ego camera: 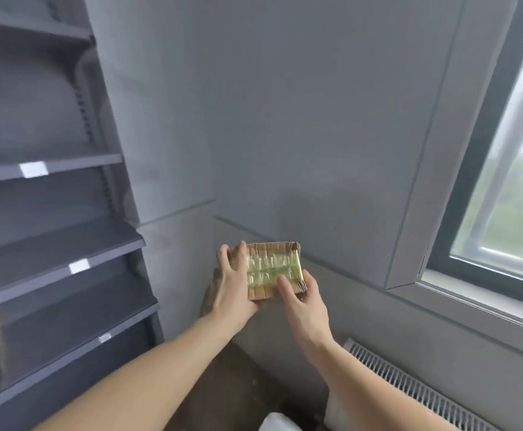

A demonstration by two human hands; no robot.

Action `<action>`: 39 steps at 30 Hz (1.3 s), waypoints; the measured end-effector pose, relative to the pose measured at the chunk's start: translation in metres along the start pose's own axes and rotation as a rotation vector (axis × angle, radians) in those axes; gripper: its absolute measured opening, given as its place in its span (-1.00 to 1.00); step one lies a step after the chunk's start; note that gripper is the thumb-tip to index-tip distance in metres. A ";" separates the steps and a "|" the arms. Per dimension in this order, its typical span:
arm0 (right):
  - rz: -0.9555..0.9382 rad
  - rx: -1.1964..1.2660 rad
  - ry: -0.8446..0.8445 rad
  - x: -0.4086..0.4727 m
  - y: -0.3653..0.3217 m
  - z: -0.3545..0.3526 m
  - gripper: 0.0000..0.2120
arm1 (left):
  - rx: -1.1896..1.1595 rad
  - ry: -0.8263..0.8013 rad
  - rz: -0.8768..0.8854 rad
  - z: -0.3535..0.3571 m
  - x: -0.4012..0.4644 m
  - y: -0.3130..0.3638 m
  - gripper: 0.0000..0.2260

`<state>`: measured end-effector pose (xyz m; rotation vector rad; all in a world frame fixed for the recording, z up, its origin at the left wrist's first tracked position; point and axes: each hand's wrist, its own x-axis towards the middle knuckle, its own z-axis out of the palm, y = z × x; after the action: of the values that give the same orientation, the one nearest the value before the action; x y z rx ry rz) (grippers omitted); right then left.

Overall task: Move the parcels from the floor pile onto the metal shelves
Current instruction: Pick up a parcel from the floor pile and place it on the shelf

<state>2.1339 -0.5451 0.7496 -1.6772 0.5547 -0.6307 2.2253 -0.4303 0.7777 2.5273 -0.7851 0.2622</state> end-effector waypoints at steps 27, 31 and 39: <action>-0.366 0.131 -0.839 -0.251 -0.182 0.243 -0.35 | 0.624 0.430 -0.253 -0.300 -0.277 -0.201 0.27; -0.383 0.128 -0.820 -0.285 -0.169 0.256 -0.34 | 0.604 0.389 -0.293 -0.323 -0.328 -0.229 0.32; -0.439 0.127 -0.784 -0.359 -0.147 0.271 -0.32 | 0.024 0.240 -0.540 -0.347 -0.396 -0.258 0.25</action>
<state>2.0546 -0.0827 0.8135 -1.7666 -0.4140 -0.2555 2.0367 0.1194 0.8555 2.5524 0.0015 0.3775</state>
